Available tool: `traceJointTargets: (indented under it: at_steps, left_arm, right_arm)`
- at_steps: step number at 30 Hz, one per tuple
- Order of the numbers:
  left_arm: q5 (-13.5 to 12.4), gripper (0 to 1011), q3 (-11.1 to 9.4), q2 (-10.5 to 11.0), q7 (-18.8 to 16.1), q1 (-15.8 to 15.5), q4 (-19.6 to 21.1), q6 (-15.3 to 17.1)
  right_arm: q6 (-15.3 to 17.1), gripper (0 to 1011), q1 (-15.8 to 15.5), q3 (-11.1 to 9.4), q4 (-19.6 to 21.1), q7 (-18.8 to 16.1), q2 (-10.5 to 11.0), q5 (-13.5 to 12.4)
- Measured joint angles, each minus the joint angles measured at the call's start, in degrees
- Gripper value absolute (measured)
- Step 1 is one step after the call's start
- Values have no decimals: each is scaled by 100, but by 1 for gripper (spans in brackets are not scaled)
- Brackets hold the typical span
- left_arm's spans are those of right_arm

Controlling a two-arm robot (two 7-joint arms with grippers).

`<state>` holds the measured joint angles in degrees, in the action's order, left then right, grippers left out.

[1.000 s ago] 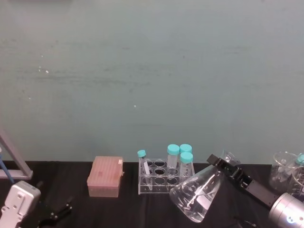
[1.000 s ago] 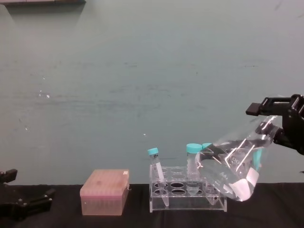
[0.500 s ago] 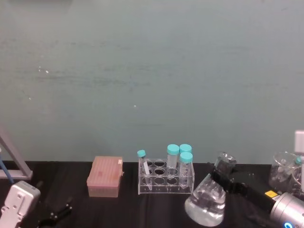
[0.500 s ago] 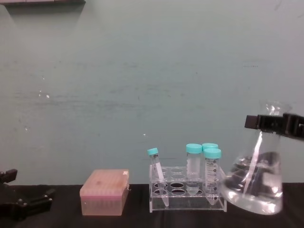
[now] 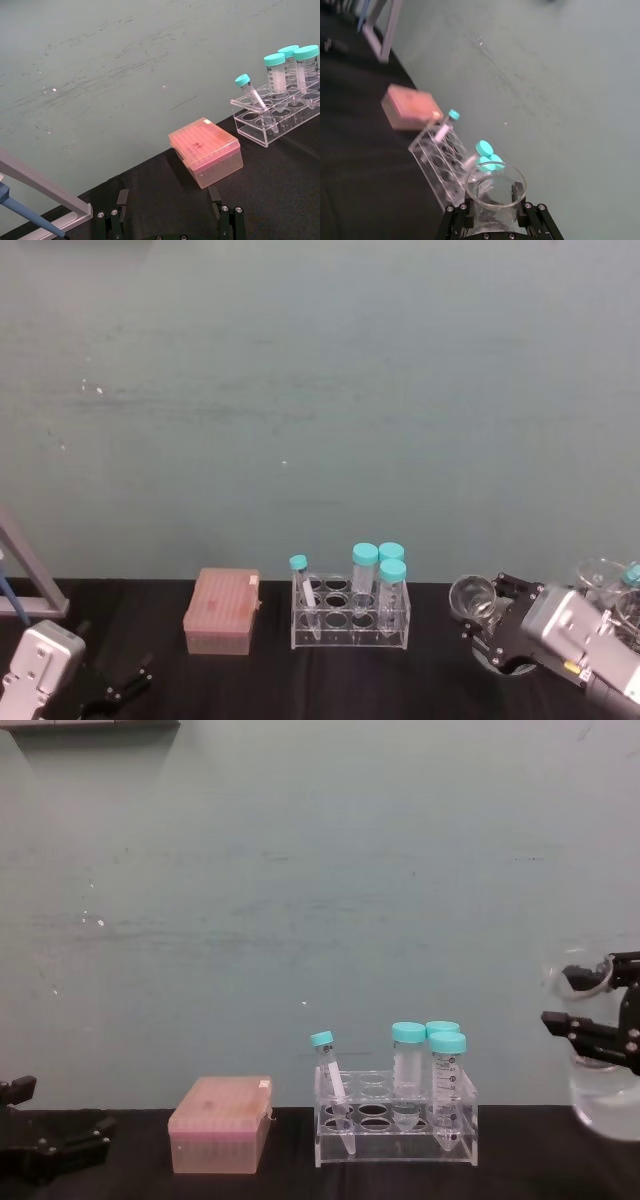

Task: Pick up the beaker with the right gripper, shake it three times, and then put it down.

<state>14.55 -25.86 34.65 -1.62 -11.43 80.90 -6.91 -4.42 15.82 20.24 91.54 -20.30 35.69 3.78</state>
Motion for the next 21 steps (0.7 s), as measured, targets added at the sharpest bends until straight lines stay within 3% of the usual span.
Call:
traceJointTargets:
  at_steps: [2,5,13,21]
  left_arm:
    - [0,1000,0,0,0,0,0,0]
    - [0,1000,0,0,0,0,0,0]
    - [0,1000,0,0,0,0,0,0]
    - [0,1000,0,0,0,0,0,0]
  right_arm:
    - [-150,457,45,86,-37,111,87,419]
    - [-251,457,77,145,-81,201,143,779]
    - [-262,457,75,105,-138,197,88,966]
    - [-262,457,99,116,-198,204,41,1337]
